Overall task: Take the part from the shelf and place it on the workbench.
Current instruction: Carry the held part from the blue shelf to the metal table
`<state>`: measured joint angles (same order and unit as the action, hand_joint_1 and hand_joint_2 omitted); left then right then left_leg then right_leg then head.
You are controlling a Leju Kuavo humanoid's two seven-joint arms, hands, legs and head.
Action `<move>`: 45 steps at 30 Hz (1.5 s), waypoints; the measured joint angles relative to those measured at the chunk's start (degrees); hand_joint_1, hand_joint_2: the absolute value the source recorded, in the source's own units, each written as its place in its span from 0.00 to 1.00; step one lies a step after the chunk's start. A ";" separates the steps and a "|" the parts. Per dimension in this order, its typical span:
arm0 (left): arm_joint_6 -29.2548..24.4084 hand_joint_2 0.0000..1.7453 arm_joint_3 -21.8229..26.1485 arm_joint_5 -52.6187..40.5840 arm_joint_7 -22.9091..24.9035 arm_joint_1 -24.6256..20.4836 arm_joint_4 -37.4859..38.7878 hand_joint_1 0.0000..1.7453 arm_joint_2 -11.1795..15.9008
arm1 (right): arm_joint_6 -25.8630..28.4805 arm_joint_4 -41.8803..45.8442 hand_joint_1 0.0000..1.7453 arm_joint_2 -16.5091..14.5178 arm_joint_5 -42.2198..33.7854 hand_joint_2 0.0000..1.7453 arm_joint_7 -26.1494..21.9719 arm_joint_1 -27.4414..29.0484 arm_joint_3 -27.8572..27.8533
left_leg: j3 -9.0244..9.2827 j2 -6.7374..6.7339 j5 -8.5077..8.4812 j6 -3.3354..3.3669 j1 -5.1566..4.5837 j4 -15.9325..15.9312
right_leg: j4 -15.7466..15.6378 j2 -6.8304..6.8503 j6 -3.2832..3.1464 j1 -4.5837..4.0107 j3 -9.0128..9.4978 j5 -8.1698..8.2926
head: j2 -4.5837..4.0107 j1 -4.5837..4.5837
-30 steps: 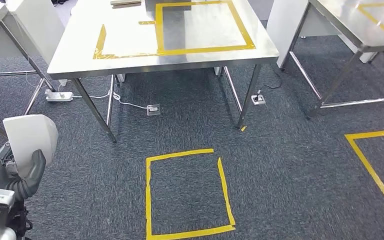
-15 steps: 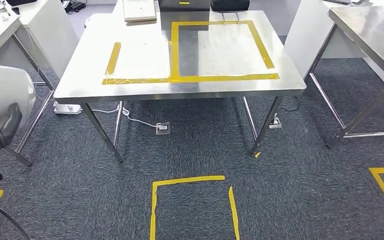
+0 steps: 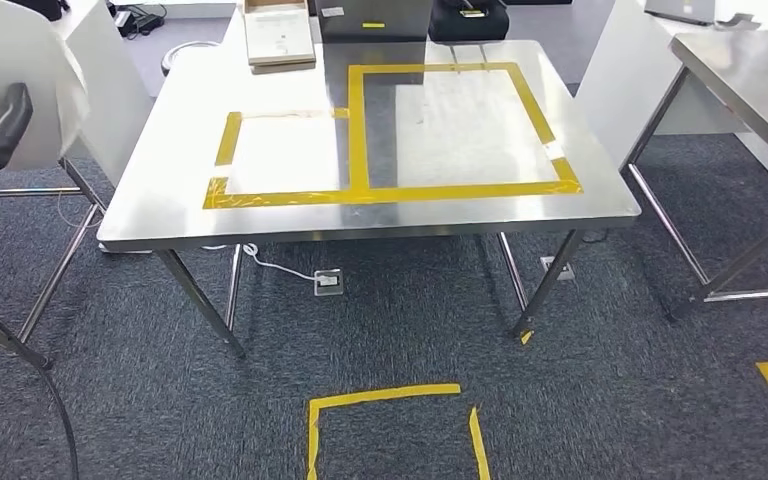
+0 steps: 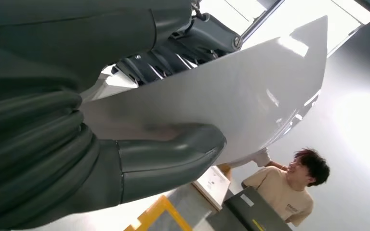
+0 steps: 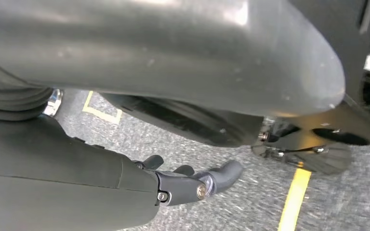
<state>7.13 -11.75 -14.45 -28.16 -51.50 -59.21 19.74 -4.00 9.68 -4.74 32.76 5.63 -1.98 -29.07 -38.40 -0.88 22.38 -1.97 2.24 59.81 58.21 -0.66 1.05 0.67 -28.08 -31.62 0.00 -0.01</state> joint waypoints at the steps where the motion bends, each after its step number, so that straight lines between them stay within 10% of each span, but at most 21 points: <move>1: -0.17 1.00 -0.99 -0.38 -0.44 -0.95 0.80 1.00 -0.33 | -0.08 0.01 0.00 0.00 0.08 0.00 -0.29 0.00 0.00 | 0.04 0.15 0.13 0.52 0.03 0.18 | 0.19 0.13 0.37 0.11 0.14 -0.40 | 0.00 -0.03; 3: -0.83 1.00 -3.01 -1.12 -1.37 -2.31 2.06 1.00 -1.07 | -0.11 0.02 0.00 -0.01 0.12 0.00 -0.81 -0.02 -0.02 | 0.28 0.31 0.53 1.38 0.04 0.19 | 3.58 0.34 0.85 0.26 -1.40 -2.27 | 0.00 -0.13; 6: -1.69 1.00 -6.12 -1.90 -2.21 -2.50 3.53 1.00 -2.17 | -0.11 0.02 0.00 -0.02 0.18 0.00 -1.27 0.02 -0.14 | 0.66 0.41 1.26 2.27 -0.49 0.20 | 14.75 0.40 0.96 0.19 -8.54 -6.15 | 0.00 -0.20; 8: -2.16 1.00 -8.11 -2.40 -2.51 -2.01 4.15 1.00 -2.94 | -0.12 0.02 0.00 -0.02 0.45 0.00 -1.14 0.08 -0.26 | 1.08 0.66 1.74 2.53 -0.96 0.22 | 16.32 0.40 0.52 0.05 -11.17 -4.52 | 0.00 -0.21; 11: -2.80 1.00 -10.45 -2.98 -2.83 -1.57 4.72 1.00 -4.08 | -0.18 0.01 0.00 -0.02 0.90 0.00 -0.65 0.12 -0.32 | 2.02 0.92 2.41 2.45 -1.45 0.20 | 5.77 0.42 -1.04 -0.77 -8.34 2.98 | 0.00 -0.19; 13: -2.98 1.00 -11.75 -3.08 -2.99 -1.49 5.14 1.00 -4.80 | -0.22 0.01 0.00 -0.06 0.98 0.00 -0.28 0.08 -0.34 | 2.25 0.96 2.76 2.29 -1.70 0.21 | 1.24 0.51 -1.38 -1.23 -6.75 5.15 | 0.00 -0.15; 36: -9.57 1.00 -20.80 -9.90 1.77 -0.30 9.10 1.00 -11.36 | -0.80 0.02 0.00 -0.15 2.17 0.00 -0.09 0.06 -1.01 | 2.80 0.87 2.76 1.59 -1.81 -0.66 | 0.64 0.30 -1.57 -1.28 -6.37 5.16 | 0.00 -0.15; 45: -12.89 1.00 -20.88 -9.61 0.46 0.67 10.24 1.00 -8.29 | -1.13 0.02 0.00 -0.15 3.25 0.00 -0.31 0.11 -1.01 | 3.27 0.80 3.56 2.95 -2.12 -1.52 | 1.24 0.33 -0.67 -0.74 -6.03 5.62 | 0.01 -0.12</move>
<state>-5.75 -32.63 -24.06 -27.69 -50.84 -48.97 11.44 -5.13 9.70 -4.89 36.01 5.32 -1.86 -30.08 -35.13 -0.08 25.94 0.98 0.11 58.30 59.45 -0.33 0.37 -0.07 -34.11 -26.01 0.01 -0.13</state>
